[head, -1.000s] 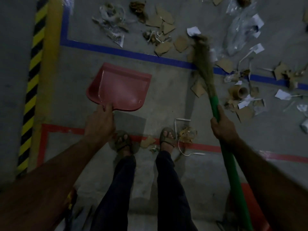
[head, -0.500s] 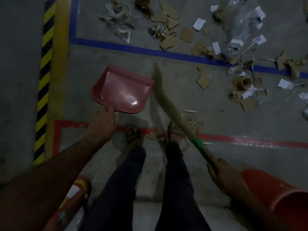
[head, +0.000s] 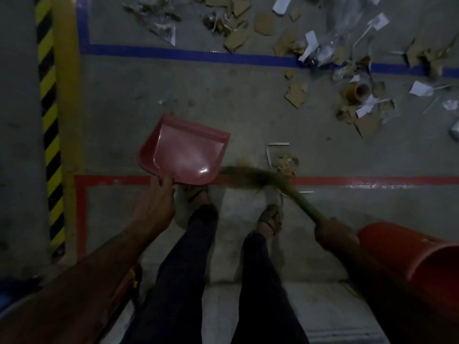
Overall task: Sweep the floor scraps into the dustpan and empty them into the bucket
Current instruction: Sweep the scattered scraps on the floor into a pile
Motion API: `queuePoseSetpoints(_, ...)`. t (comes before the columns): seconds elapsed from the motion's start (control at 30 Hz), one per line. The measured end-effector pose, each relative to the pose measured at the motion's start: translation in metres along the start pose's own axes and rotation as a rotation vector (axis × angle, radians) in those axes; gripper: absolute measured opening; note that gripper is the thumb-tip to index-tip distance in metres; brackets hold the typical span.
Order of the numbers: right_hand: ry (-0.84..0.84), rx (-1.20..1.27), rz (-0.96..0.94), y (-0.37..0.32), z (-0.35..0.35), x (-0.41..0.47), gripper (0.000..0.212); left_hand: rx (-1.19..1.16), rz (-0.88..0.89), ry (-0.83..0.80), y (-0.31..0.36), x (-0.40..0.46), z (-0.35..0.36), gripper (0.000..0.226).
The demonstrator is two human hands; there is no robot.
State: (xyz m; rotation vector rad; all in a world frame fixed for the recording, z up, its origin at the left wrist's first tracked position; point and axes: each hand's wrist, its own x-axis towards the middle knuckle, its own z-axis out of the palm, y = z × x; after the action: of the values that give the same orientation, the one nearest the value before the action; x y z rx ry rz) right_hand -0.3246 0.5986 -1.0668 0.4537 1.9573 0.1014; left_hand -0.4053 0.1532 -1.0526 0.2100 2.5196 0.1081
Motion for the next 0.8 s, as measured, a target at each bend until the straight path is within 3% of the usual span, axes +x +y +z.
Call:
queuePoseSetpoints(0.2, 0.126, 0.23, 0.018, 0.032, -0.04, 0.073, 0.042, -0.055, 0.024, 0.052, 0.04, 0.008, 0.03, 0.043)
queuePoseSetpoints(0.3, 0.289, 0.342, -0.017, 0.046, -0.075, 0.098, 0.06, -0.087, 0.022, 0.056, 0.068, 0.016, 0.028, 0.04)
queuePoseSetpoints(0.47, 0.408, 0.358, -0.152, 0.092, -0.066, 0.064, 0.06, -0.015, -0.009, 0.037, 0.106, 0.036, 0.019, 0.039)
queuePoseSetpoints(0.57, 0.332, 0.26, -0.235, 0.126, -0.025, 0.01, 0.051, -0.011, -0.01, 0.027, 0.118, 0.036, 0.014, 0.035)
queuePoseSetpoints(0.67, 0.148, 0.018, -0.3, 0.16, 0.02, -0.041, 0.061, 0.005, 0.025, 0.006, 0.126, 0.03, 0.009, 0.042)
queuePoseSetpoints(0.8, -0.015, -0.118, -0.176, 0.181, 0.055, -0.044, 0.062, 0.021, 0.04, -0.045, 0.134, 0.019, 0.01, 0.049)
